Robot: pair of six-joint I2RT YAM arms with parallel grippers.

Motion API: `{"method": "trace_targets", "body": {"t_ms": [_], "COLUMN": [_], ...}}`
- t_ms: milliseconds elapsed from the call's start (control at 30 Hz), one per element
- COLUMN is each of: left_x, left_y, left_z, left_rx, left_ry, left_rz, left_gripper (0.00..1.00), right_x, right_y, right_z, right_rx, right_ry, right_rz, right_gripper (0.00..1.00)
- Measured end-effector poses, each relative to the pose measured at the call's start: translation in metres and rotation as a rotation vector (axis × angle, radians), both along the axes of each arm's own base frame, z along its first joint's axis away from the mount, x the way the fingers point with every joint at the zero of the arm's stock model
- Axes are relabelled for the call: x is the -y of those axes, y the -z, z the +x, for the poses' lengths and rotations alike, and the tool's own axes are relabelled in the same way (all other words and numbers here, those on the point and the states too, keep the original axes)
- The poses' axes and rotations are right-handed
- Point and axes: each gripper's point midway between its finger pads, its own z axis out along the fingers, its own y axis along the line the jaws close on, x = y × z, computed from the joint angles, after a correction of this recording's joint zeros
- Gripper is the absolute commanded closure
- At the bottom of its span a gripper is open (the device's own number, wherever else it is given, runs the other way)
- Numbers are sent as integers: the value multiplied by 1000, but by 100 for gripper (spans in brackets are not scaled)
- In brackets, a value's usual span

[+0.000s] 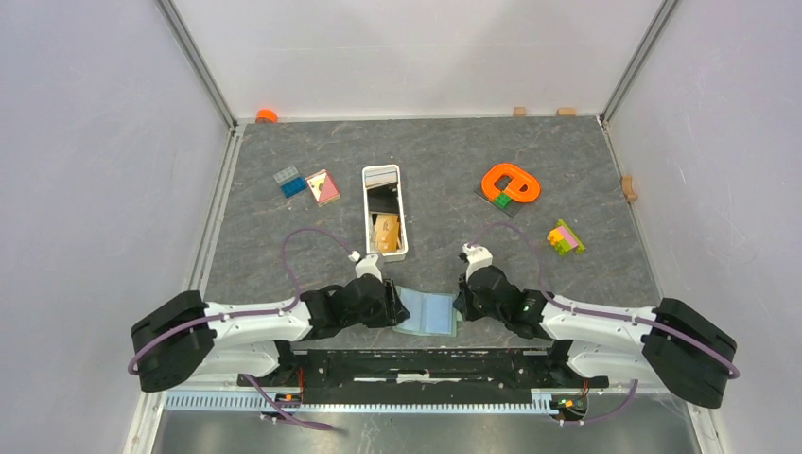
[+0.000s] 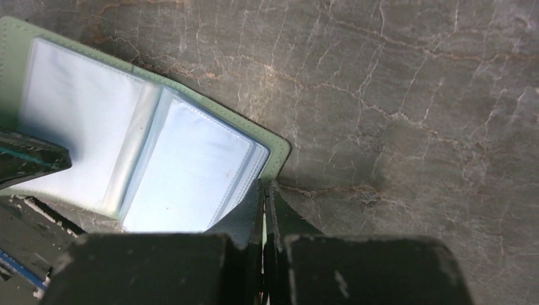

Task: Put the credit cards into the card holder
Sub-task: Open the card holder at the center of the board.

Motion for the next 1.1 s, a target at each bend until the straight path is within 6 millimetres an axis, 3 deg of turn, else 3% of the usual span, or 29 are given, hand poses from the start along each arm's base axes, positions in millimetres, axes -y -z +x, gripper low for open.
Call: {"method": "trace_targets", "body": {"t_ms": [233,433,567,667,867,1000,1100], "left_x": [-23,-32,-24,-21,-36,-46,-53], "left_y": [-4,-20,-48,-80,-144,-170,-178], "left_z": [2,3,12,33,90,123,138], "left_rx": [2,16,27,40,116,165,195], "left_ry": [3,35,71,73,76,94,98], "left_rz": [130,162,118,59,31,80,107], "left_gripper": [29,17,16,15,15,18,22], "right_x": [-1,4,5,0,-17,-21,-28], "right_y": [-1,-4,-13,-31,-69,-76,-76], "right_z": [12,16,17,23,37,41,41], "right_rx": [32,63,100,148,239,265,262], "right_ry": [-12,-43,-80,-109,-147,-177,-214], "right_rz": [-85,-138,-147,-136,-104,-113,-120], "right_gripper": [98,60,46,40,33,36,39]}}
